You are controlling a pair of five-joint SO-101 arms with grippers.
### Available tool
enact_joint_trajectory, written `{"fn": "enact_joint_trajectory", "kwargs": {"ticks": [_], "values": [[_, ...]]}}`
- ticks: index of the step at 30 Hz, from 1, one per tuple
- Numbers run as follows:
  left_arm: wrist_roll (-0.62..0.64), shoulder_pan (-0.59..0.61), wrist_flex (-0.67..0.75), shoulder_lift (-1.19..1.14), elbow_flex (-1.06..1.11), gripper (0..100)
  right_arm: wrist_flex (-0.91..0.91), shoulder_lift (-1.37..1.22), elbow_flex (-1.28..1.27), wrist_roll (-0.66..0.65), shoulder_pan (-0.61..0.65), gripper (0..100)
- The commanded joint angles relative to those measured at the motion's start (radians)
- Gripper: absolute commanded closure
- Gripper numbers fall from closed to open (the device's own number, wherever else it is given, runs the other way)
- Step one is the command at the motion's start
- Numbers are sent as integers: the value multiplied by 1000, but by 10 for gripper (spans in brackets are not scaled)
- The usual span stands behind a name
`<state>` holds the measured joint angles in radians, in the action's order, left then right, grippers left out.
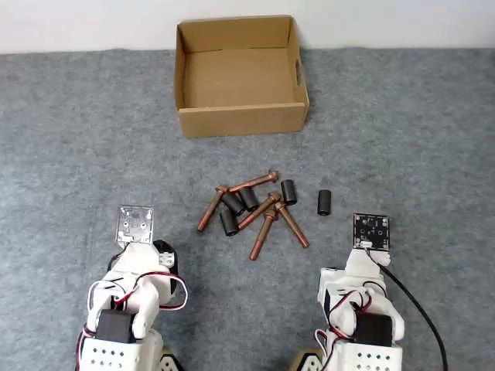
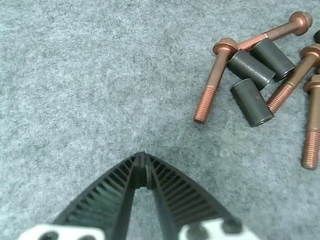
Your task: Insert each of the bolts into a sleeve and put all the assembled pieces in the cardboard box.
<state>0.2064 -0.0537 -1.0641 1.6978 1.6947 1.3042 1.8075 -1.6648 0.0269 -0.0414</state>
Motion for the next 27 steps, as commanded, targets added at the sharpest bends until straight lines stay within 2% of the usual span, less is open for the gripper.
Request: {"fn": "enact_joint_trajectory", "kwargs": {"ticks": [1, 23, 27], "values": [[6, 3, -8, 8, -4, 995, 2, 5, -18, -11, -5, 989], [6, 3, -8, 8, -4, 995, 2, 5, -17, -17, 2, 987], [6, 3, -8, 8, -4, 995, 2, 5, 75, -215, 7, 987]]}}
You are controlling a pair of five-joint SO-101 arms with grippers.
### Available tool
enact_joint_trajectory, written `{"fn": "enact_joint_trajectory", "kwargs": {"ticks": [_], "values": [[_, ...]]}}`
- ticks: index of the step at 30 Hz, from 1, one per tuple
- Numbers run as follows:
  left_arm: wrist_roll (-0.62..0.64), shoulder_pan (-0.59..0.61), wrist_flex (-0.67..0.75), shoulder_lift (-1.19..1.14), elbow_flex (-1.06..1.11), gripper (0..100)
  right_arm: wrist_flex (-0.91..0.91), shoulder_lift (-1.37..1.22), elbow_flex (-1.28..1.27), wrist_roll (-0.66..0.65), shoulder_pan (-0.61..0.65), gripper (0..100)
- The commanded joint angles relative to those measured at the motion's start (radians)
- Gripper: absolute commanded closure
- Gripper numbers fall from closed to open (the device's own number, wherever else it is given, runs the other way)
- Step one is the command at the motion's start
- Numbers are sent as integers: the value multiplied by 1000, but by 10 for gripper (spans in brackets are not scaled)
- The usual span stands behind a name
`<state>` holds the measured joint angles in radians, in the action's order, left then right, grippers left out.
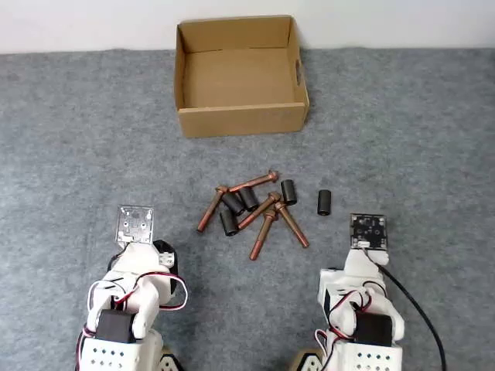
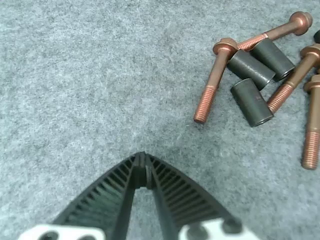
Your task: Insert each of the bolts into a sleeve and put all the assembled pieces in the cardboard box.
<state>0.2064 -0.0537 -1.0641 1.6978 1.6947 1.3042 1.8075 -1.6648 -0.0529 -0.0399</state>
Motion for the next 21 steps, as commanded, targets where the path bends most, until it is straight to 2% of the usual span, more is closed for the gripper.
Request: {"fn": "enact_joint_trajectory", "kwargs": {"ticks": [1, 3, 13, 17, 21], "values": [[6, 3, -8, 8, -4, 995, 1, 5, 121, -186, 2, 990], [6, 3, -8, 8, -4, 995, 2, 4, 201, -230, 4, 991], [6, 3, -8, 8, -4, 995, -21, -33, 414, -270, 45, 991], [6, 3, -8, 8, -4, 995, -61, -213, 514, -250, 93, 990], [6, 3, -8, 8, -4, 995, -119, -513, 675, -184, 96, 987]]}}
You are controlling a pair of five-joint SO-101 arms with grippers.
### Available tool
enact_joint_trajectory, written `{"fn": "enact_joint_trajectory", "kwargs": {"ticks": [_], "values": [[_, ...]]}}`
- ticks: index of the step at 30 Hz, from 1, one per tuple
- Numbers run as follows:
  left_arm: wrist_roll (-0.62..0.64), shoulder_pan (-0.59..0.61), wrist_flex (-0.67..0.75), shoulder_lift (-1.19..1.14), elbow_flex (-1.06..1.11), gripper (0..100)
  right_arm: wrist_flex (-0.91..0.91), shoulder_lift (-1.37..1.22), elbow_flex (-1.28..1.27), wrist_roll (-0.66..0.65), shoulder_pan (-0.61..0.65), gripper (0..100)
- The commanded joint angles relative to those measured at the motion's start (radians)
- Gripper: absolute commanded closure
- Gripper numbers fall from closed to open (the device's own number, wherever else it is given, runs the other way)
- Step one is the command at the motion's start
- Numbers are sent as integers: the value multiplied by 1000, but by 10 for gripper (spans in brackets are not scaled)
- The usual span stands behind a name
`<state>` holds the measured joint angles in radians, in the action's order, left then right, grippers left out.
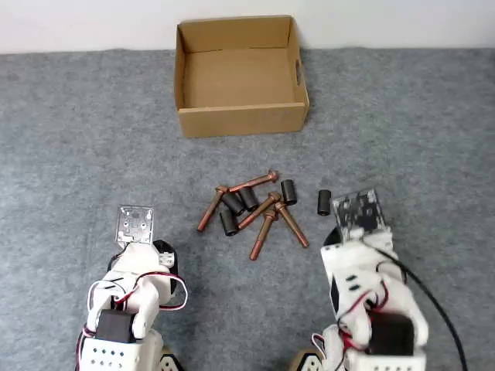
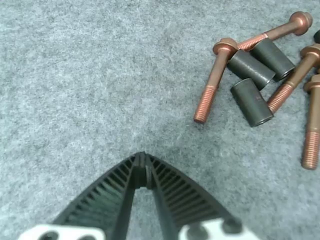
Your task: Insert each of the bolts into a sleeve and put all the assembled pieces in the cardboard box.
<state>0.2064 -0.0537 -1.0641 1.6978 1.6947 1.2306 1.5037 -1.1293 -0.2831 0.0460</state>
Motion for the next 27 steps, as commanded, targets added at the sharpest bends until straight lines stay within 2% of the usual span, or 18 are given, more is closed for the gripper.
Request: {"fn": "enact_joint_trajectory", "kwargs": {"ticks": [1, 10, 12, 19, 24, 27], "values": [[6, 3, -8, 8, -4, 995, -48, -298, 192, 61, 10, 987], [6, 3, -8, 8, -4, 995, -44, -926, 629, 46, 4, 984], [6, 3, -8, 8, -4, 995, -41, -1026, 681, 17, 12, 968], [6, 3, -8, 8, -4, 995, -42, -1366, 809, 91, 7, 953], [6, 3, -8, 8, -4, 995, -42, -1557, 891, 143, 13, 786], [6, 3, -8, 8, -4, 995, -45, -1629, 942, 157, 31, 776]]}}
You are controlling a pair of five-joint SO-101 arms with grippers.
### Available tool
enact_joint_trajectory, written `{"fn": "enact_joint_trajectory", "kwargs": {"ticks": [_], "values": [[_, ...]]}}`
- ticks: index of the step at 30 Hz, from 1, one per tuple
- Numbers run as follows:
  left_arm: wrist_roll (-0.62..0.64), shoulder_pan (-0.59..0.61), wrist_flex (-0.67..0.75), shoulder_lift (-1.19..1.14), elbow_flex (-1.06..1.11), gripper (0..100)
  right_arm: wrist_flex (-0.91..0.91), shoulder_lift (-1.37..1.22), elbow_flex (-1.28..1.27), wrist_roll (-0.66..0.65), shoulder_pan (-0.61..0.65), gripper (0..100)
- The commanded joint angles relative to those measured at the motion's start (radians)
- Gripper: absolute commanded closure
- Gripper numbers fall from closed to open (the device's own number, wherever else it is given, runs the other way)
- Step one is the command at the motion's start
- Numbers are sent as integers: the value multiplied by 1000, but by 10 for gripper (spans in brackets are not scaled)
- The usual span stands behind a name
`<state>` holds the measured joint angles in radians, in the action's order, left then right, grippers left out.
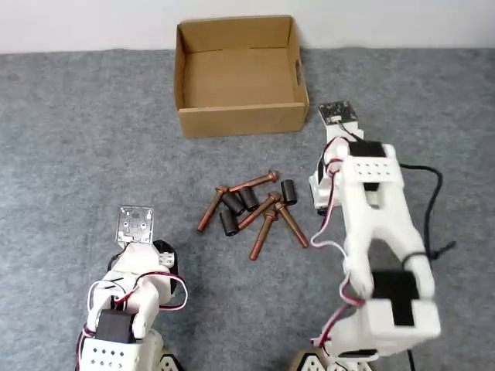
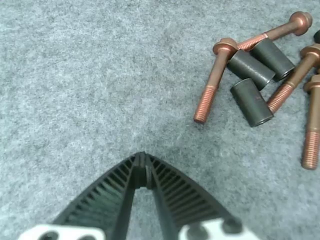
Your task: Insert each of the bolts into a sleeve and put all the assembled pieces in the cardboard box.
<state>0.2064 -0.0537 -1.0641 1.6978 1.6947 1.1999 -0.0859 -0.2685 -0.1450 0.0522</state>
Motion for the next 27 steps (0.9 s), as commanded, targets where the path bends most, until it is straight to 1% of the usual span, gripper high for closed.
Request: {"fn": "enact_joint_trajectory", "kwargs": {"ticks": [1, 6, 9, 22, 24, 27], "values": [[6, 3, -8, 8, -4, 995, -13, -56, 97, 18, 31, 786], [6, 3, -8, 8, -4, 995, -25, -110, 144, 26, 68, 805], [6, 3, -8, 8, -4, 995, -64, -140, 150, 71, 81, 805], [6, 3, -8, 8, -4, 995, -148, -294, 152, 81, 61, 816], [6, 3, -8, 8, -4, 995, -156, -297, 152, 81, 61, 866], [6, 3, -8, 8, -4, 995, -148, -309, 175, 81, 62, 973]]}}
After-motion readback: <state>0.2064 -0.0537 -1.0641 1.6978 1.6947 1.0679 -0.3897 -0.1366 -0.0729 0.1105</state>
